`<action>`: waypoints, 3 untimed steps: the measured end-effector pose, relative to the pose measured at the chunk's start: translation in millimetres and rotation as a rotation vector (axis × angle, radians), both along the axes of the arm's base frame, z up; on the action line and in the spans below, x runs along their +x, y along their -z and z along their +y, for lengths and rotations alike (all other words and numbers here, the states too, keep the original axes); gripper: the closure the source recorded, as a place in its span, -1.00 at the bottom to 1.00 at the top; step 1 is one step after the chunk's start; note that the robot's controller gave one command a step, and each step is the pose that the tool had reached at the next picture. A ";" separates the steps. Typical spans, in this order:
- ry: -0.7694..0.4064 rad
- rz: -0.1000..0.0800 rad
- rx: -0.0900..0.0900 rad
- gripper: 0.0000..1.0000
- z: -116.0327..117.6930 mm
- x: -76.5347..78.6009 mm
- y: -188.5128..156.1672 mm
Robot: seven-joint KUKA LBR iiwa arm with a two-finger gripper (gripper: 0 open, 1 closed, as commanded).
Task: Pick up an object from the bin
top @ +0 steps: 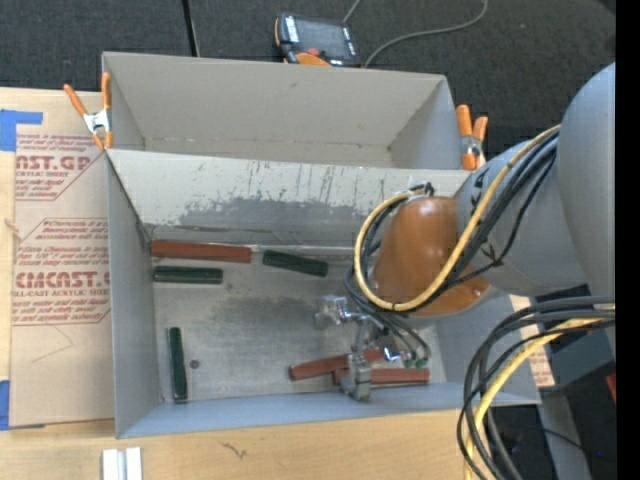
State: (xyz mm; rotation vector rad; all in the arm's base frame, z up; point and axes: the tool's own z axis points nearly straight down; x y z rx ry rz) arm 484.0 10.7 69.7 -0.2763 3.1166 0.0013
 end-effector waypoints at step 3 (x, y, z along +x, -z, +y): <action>-0.032 0.011 -0.001 -1.00 37.4 19.0 -130.2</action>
Offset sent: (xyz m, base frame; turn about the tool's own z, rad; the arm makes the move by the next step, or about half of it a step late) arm 0.0000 0.0000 0.0000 0.0000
